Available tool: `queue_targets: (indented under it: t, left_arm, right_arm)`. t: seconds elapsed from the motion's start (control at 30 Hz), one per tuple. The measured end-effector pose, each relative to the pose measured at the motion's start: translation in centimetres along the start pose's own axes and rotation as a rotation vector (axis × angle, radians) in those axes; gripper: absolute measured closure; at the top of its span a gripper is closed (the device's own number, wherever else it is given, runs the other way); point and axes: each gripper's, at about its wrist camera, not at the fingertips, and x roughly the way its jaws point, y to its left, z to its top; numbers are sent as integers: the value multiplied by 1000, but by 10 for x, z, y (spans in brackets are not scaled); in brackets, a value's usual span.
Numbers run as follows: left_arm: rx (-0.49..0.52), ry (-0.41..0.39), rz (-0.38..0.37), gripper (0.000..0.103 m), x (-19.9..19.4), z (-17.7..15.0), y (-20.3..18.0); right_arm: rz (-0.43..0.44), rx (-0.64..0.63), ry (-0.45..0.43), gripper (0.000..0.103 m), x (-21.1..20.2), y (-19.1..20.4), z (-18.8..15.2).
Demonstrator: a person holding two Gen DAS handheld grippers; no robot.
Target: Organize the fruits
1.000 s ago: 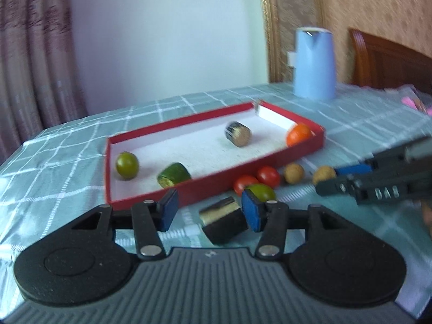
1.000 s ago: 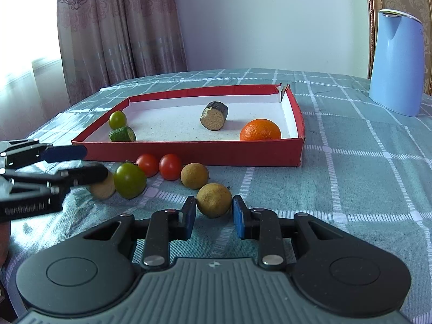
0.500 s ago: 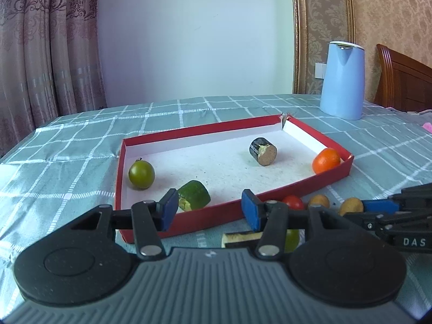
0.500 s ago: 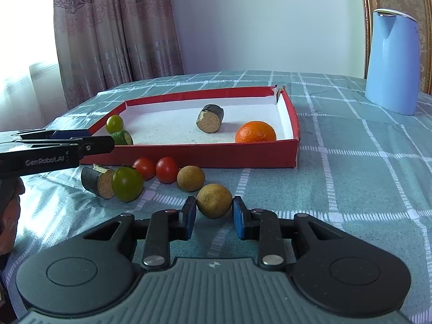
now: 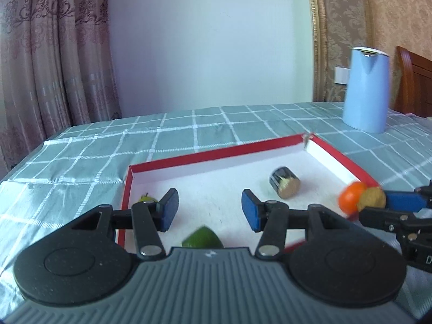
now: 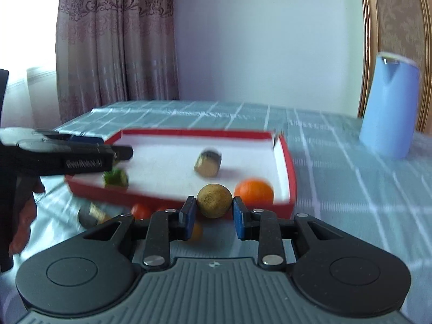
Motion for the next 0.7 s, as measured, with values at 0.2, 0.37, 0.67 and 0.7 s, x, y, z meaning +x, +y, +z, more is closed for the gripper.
queue_targets:
  t: [0.2, 0.37, 0.67, 0.7]
  left_arm:
    - [-50, 32, 36, 54, 29, 11, 9]
    - [-75, 47, 57, 54, 43, 14, 15]
    - [-90, 80, 94, 54, 61, 13, 18]
    - [-88, 86, 93, 54, 62, 13, 18]
  right_arm:
    - [-26, -26, 25, 75, 45, 10, 27]
    - [-32, -36, 58, 75, 69, 18, 32]
    - [-32, -39, 110, 75, 92, 23, 37]
    - [-35, -40, 112, 75, 94, 23, 37]
